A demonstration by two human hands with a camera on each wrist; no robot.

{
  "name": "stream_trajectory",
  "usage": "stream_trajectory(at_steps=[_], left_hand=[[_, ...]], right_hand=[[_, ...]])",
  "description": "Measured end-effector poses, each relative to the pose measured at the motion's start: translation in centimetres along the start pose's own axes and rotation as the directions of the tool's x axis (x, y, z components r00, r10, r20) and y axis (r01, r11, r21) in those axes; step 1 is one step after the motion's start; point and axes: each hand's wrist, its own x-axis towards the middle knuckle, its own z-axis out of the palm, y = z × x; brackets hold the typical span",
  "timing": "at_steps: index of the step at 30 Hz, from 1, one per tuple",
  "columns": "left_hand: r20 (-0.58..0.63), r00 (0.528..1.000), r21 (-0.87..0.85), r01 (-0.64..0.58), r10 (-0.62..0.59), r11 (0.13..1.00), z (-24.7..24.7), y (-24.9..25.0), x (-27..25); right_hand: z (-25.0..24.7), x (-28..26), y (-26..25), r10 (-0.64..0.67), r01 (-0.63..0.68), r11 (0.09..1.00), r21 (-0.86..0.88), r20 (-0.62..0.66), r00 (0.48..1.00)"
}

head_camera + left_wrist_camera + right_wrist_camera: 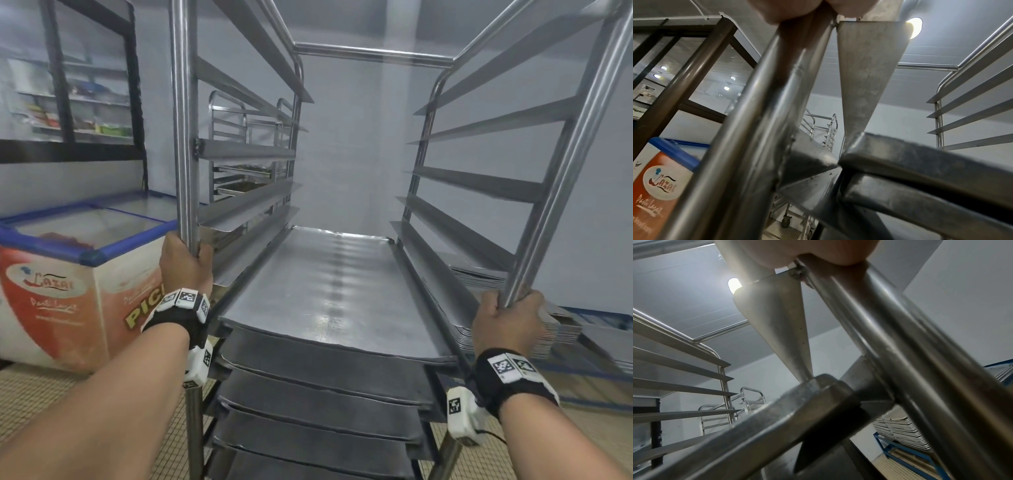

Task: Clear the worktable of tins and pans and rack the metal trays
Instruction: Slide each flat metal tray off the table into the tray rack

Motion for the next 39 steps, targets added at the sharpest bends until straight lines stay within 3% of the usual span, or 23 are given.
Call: stream_trajectory(at_steps=[13,24,39], left_hand=[[0.052,0.999,-0.018,0.011,-0.010,1.000,10.2,-4.0,8.1],[0.042,0.996,-0.018,-0.076,0.077,0.997,18.7,-7.4,14.1],[0.098,0.995,0.016,-0.022,0.020,1.000,34.6,-11.6,23.8]], right_hand=[[12.9,3.6,-0.3,0.021,-0.021,1.000,0.005,-0.051,0.998],[23.6,7.3,0.4,0.018,-0.017,1.000,0.014,-0.036,0.999],[40.4,14.6,2.0,0.049,-0.049,0.999,0.014,-0.017,0.999]])
